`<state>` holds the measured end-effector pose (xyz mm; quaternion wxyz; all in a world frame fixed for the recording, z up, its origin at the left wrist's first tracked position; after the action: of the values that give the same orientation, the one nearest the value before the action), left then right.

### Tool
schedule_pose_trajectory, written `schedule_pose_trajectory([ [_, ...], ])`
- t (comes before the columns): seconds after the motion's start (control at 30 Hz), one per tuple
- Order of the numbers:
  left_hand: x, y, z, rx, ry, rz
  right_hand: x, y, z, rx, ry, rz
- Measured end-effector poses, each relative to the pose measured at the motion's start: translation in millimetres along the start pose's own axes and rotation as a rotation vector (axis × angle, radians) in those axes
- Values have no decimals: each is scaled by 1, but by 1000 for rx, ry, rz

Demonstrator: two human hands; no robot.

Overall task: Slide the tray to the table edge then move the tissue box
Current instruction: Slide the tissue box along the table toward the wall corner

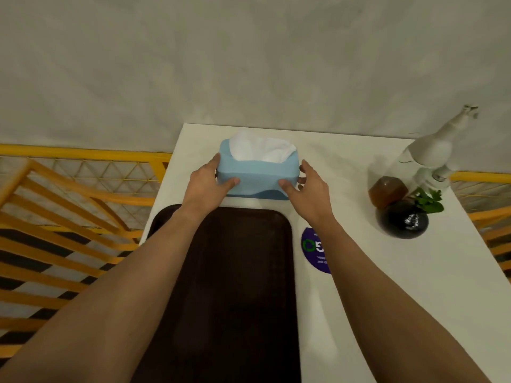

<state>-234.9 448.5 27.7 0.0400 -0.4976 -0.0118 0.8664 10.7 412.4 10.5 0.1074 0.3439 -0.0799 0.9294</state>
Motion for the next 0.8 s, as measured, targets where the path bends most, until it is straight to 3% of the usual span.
schedule_pose_trajectory([
  [0.43, 62, -23, 87, -58, 177, -27, 75, -5, -67, 46, 6, 54],
  [0.8, 86, -48, 91, 2, 260, 25, 85, -27, -100, 103, -9, 33],
])
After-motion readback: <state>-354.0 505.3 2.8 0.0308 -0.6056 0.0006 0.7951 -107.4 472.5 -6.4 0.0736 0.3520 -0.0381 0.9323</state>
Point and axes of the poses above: each hand's wrist, its own y-axis away from the middle knuckle, its own z-axis out of the back of the hand, x = y × z, the point moved 3 cm from there along -y, towards the middle knuckle, and after that the axes turned 15 degrees about y, right-handed, at the moved point
